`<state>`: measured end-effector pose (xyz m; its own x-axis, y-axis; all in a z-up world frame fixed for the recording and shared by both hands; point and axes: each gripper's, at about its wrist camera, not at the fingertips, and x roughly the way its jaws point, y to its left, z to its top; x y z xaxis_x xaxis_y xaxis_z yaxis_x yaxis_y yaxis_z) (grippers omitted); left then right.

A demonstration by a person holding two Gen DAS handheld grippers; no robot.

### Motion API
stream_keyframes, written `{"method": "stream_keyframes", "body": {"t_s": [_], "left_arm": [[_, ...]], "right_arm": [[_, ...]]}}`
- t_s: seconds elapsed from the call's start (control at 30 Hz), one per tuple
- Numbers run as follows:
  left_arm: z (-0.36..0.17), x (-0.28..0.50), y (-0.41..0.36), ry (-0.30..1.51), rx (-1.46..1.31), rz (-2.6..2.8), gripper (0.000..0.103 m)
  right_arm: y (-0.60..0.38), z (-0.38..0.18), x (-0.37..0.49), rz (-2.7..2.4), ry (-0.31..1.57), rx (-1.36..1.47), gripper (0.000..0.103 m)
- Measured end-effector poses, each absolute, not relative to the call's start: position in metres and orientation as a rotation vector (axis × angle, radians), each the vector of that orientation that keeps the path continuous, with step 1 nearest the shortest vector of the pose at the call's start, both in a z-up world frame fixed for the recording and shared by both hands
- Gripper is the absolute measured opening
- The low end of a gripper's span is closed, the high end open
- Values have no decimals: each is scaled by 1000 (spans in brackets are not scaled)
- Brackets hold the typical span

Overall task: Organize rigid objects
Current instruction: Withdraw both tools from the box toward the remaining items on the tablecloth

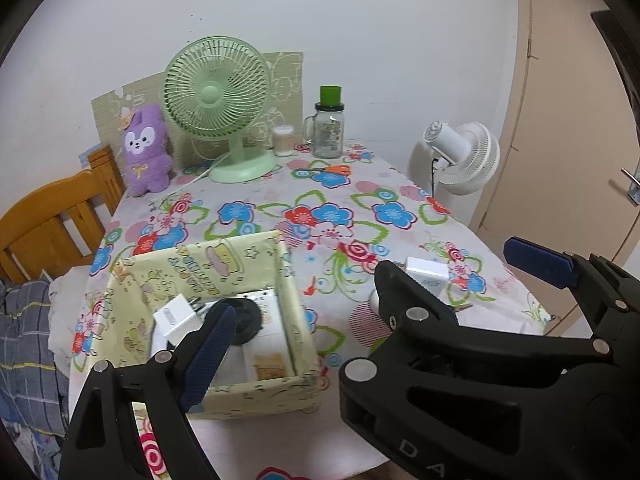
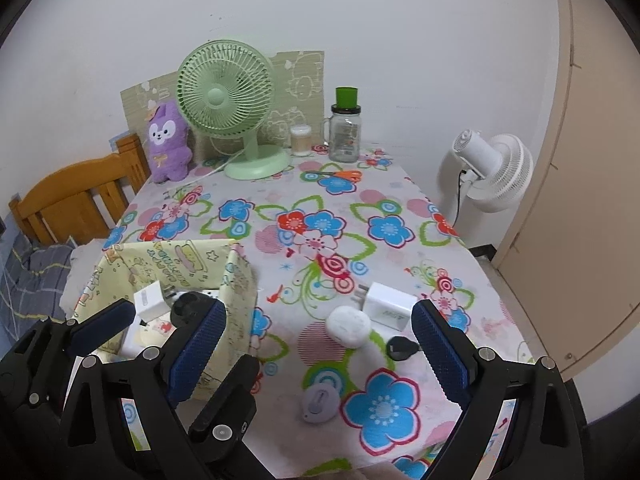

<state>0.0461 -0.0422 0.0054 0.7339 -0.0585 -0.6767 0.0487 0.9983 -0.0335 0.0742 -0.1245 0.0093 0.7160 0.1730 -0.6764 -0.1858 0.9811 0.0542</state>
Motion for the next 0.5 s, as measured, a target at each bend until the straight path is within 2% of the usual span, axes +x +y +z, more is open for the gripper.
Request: {"method": "stream_keyframes", "body": {"t_s": [0.5], "left_arm": [[-13, 50, -81, 741, -29, -120, 92]], "right_arm": [[-164, -8, 72, 176, 731, -23, 96]]}}
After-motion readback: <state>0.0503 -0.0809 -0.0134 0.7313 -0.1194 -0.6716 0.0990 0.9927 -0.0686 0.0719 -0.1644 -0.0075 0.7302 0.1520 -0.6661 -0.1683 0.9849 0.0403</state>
